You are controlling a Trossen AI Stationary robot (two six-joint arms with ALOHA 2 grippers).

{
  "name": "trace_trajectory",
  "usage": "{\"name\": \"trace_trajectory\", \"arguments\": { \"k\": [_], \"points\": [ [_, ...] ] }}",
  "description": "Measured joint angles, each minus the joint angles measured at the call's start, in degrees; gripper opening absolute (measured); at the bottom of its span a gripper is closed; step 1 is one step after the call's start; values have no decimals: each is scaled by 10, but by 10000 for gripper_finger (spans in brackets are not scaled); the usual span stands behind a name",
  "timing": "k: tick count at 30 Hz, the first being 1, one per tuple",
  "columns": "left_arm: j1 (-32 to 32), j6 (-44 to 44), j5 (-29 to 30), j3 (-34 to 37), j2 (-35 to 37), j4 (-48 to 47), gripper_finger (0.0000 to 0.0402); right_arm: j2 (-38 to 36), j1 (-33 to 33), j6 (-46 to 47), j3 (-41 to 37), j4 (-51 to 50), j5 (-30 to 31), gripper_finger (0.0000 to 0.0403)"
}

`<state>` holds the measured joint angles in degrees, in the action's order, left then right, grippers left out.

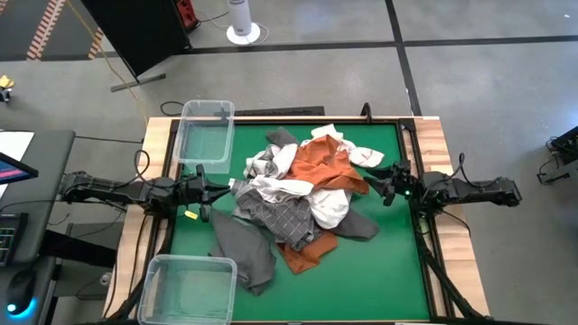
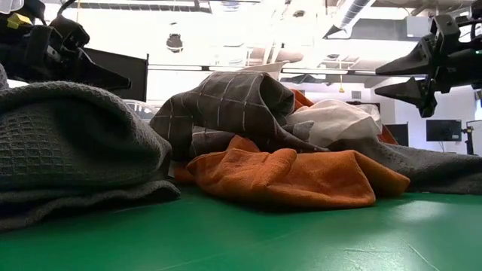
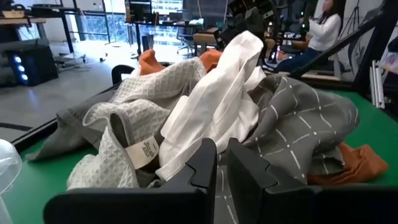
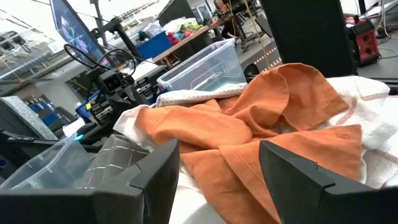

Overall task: Sort towels by color in basket
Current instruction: Put the white towel into the top transparent bin

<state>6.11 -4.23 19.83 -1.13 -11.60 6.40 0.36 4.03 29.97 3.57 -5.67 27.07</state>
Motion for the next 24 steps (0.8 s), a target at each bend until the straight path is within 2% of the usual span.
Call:
{"name": "trace_trajectory", "arguments": {
  "k": [4, 7, 10, 13, 21, 24],
  "points": [
    [0, -7, -2, -14, 0, 0, 30, 0, 0, -37, -2, 20, -10, 248],
    [0, 19, -23, -66, -2, -61, 30, 21, 1, -75, 0, 79, -19, 248],
    [0, 24, -20, -120, 1, -102, 30, 68, 0, -100, 20, 85, -18, 248],
    [0, 25, -14, -151, -1, -136, 30, 146, -1, -117, 54, 95, -16, 248],
    [0, 52, 78, -181, -1, -106, 30, 397, -1, -211, 205, 88, -15, 248],
    [0, 47, 89, -183, 0, -88, 30, 483, -1, -258, 267, 73, -16, 248]
  ]
}}
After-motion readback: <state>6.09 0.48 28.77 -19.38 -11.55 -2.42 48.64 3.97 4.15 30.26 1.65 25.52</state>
